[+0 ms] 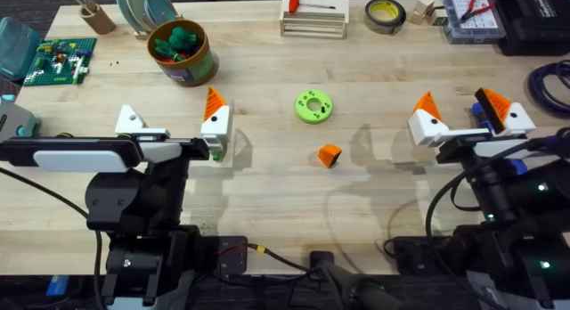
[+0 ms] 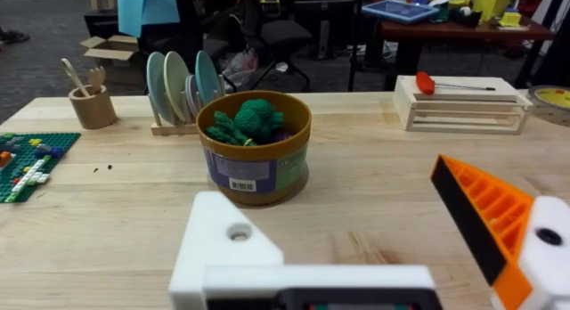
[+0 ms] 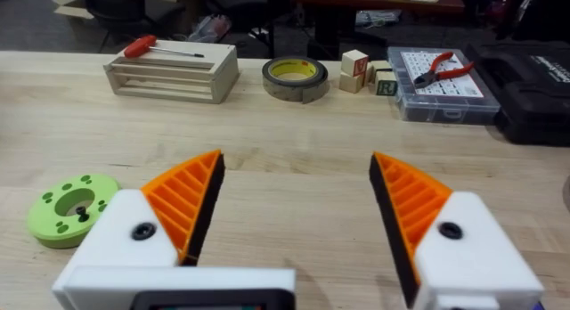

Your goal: Pick up the gripper from the table and insert it into the empty holder that is missing its gripper. Then pick up a screw, insert it into the mounting hole, and use the screwdriver to tighten it. Finally, clean up the table by picking up the vegetable and placing it into the bucket.

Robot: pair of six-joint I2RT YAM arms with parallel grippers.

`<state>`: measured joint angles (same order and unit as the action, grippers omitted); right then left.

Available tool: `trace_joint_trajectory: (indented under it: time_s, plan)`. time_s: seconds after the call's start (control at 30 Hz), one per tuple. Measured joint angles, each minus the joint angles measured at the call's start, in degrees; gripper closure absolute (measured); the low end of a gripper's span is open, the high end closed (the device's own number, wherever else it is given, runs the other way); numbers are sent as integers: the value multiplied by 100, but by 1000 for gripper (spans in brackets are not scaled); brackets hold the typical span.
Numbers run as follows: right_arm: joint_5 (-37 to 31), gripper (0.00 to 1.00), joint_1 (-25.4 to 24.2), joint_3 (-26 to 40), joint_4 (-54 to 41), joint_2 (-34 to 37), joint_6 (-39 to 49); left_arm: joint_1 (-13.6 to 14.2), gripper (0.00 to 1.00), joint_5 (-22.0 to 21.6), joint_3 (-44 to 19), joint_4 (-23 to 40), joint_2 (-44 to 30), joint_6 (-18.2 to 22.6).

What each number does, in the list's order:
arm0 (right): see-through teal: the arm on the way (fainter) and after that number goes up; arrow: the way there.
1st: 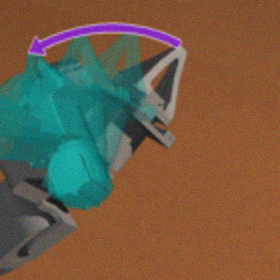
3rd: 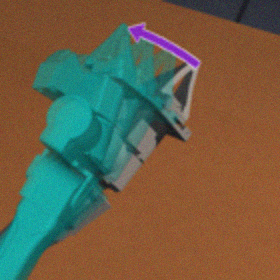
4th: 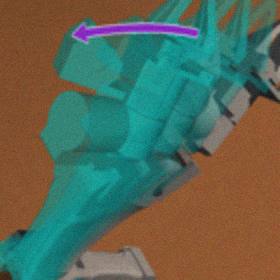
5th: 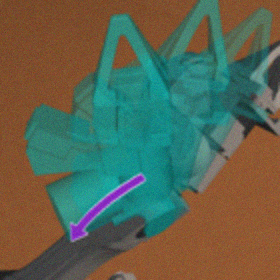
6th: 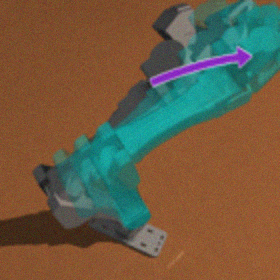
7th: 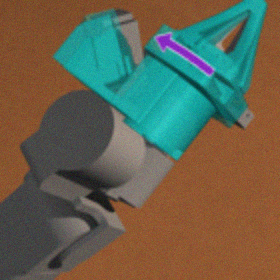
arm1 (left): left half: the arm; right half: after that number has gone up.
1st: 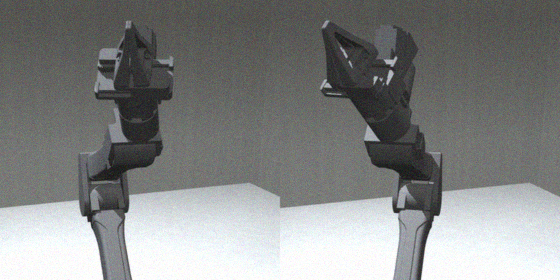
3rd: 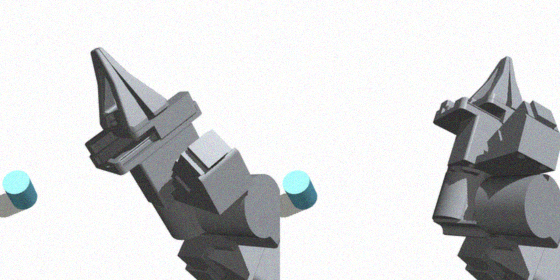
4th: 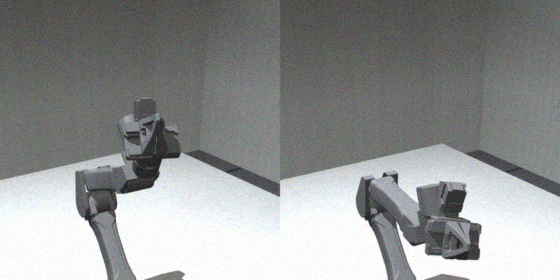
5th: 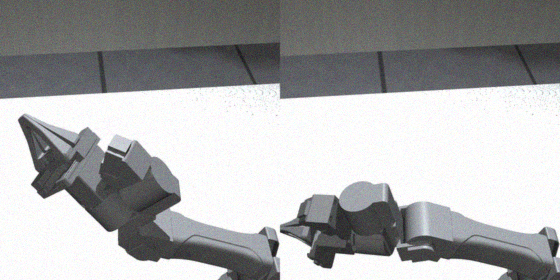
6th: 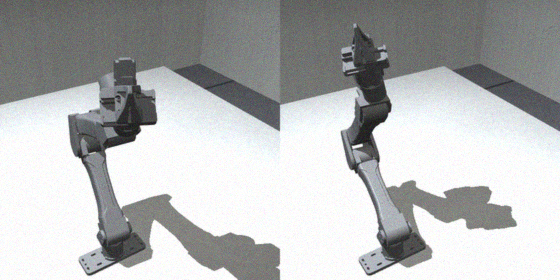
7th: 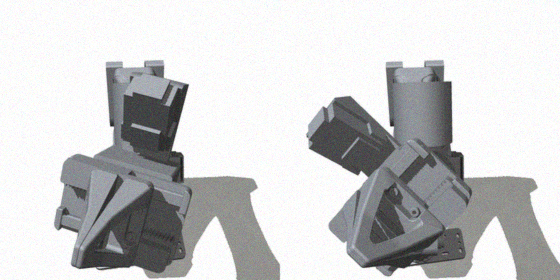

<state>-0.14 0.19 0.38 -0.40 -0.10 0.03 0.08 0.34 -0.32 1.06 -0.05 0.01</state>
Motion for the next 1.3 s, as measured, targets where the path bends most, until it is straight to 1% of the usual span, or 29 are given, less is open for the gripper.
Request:
trace_joint_trajectory:
  time_s: [0.6, 0.7, 0.77, 0.83, 0.87, 0.93, 1.03, 1.13, 1.2, 1.3]
  plan:
    - [-2, 8, 0, 2, 12, 0, 1, 0, 8, -19, 0, -2, 0, 22]
    - [-2, 10, 2, 2, 13, -2, 0, 0, 7, -20, -2, 3, 0, -56]
    - [0, 10, 0, 4, 9, 0, -4, 0, 7, -56, -17, 64, 2, -130]
    - [-2, 10, 0, 25, -32, -1, -7, 0, 9, -170, -127, 306, -1, -179]
    - [-2, 10, 0, 70, -105, 6, -9, 0, 9, -239, -246, 480, -18, -197]
    - [-2, 10, -25, 258, -306, 79, -26, 0, 9, -412, -692, 971, -152, -219]
    - [-2, 10, -122, 795, -605, 392, -50, 0, 9, -616, -1673, 1838, -563, -230]
    - [-1, 11, -181, 1553, -1004, 847, -94, 0, 9, -683, -2700, 2636, -1185, -240]
    - [15, 10, -186, 2120, -1380, 1233, -116, 0, 9, -699, -3425, 3230, -1761, -240]
    - [99, 10, -188, 2921, -1969, 1879, -133, 0, 9, -706, -4269, 3917, -2568, -241]
